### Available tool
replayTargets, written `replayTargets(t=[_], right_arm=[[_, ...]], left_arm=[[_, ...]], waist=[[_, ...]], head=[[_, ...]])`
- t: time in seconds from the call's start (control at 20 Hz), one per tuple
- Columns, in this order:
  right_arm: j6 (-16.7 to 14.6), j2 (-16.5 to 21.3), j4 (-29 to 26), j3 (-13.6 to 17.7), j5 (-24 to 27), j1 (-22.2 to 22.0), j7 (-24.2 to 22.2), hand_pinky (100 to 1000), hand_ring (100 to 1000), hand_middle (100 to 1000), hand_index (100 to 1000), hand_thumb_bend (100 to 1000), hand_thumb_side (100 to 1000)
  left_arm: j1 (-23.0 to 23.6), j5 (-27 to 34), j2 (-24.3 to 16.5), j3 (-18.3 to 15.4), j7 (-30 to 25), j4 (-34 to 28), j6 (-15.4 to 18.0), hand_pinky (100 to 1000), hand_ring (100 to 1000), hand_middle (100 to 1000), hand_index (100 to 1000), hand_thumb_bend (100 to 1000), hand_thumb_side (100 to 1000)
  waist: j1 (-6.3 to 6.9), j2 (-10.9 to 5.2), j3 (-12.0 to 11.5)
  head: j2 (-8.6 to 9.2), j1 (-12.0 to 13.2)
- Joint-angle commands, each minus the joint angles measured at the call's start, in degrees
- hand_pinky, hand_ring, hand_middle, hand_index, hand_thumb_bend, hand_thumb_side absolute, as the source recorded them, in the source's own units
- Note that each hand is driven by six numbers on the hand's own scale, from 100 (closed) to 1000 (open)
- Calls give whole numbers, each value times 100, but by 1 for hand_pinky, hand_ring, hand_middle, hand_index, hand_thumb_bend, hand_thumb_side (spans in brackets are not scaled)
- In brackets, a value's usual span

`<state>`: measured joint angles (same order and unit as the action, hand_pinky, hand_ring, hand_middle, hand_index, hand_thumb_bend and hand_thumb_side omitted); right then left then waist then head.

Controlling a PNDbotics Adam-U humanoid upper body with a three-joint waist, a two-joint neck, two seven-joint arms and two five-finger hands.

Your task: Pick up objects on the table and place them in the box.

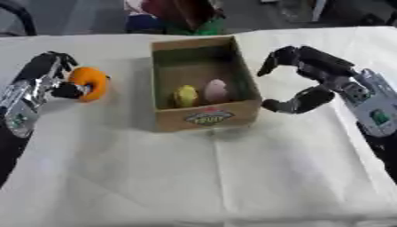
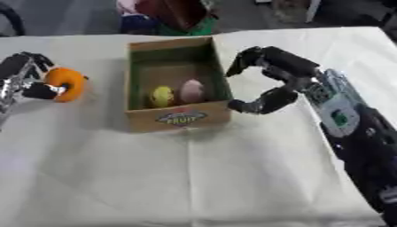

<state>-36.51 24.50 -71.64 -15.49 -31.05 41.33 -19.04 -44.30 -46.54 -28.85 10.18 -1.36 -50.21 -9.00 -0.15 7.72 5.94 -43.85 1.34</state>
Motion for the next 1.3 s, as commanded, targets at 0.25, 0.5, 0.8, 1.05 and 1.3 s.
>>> replayTargets(t=[0.25,0.5,0.8,1.05,1.3], right_arm=[[14,136,-48,84,-22,78,28,687,660,626,735,420,573],[1,118,-41,64,-17,97,19,687,660,626,736,418,573],[-38,36,-22,5,5,118,-31,688,661,626,737,421,574],[-53,-28,-23,-21,39,142,-74,686,660,624,735,419,571],[-51,-69,-2,-48,69,148,-146,686,659,624,735,411,565]], left_arm=[[-200,758,-21,-49,1429,-576,-45,513,345,280,440,204,157],[-473,1746,-102,459,1306,-1789,110,524,362,297,454,222,148],[-940,1416,286,1156,349,-2202,456,549,400,340,490,294,175],[-989,784,755,1330,-401,-1622,877,587,458,406,550,326,219],[-868,530,1097,1261,-1226,-858,1222,635,562,515,651,304,259]], waist=[[13,-74,15],[21,-102,26],[-7,-153,98],[-11,-158,174],[5,-146,208]], head=[[-26,-15],[-26,8],[-26,113],[-26,177],[-26,180]])
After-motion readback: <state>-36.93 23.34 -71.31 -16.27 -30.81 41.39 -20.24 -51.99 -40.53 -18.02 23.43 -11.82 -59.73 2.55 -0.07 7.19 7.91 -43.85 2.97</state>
